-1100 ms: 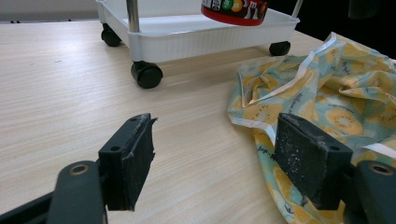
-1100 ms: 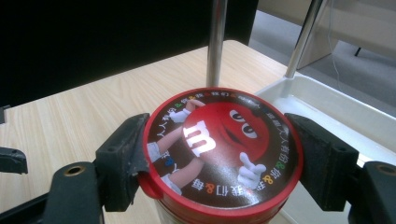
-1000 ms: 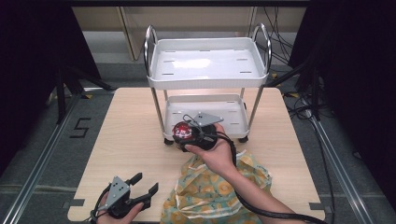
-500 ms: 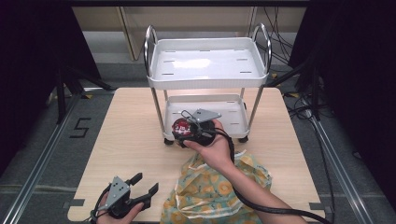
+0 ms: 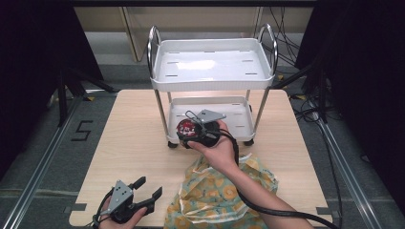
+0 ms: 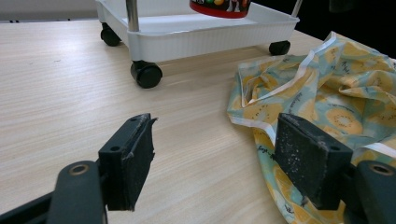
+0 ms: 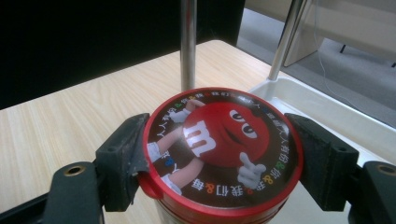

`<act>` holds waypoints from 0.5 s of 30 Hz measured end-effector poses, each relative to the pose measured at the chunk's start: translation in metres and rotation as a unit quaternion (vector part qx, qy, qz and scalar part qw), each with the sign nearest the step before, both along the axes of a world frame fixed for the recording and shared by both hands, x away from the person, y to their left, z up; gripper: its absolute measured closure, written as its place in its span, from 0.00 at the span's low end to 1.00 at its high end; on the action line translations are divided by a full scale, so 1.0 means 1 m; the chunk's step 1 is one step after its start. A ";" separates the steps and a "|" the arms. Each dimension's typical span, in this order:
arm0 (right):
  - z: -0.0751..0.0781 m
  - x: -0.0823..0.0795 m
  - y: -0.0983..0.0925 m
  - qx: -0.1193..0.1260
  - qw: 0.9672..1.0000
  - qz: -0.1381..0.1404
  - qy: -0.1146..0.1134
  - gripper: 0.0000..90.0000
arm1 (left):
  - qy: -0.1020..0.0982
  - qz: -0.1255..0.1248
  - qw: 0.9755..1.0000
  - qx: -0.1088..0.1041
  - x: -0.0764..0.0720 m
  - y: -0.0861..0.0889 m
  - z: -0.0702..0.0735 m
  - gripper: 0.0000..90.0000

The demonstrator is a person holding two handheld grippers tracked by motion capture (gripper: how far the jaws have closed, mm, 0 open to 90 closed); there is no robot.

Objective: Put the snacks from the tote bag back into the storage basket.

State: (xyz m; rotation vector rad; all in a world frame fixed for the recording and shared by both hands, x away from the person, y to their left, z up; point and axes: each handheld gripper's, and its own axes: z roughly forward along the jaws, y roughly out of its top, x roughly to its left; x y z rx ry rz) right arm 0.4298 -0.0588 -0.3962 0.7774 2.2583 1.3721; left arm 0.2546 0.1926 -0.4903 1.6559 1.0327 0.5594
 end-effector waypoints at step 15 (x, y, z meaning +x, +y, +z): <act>-0.001 0.005 0.004 -0.002 1.000 -0.010 -0.004 0.30 | 0.000 0.000 1.000 0.000 0.000 0.000 0.000 0.31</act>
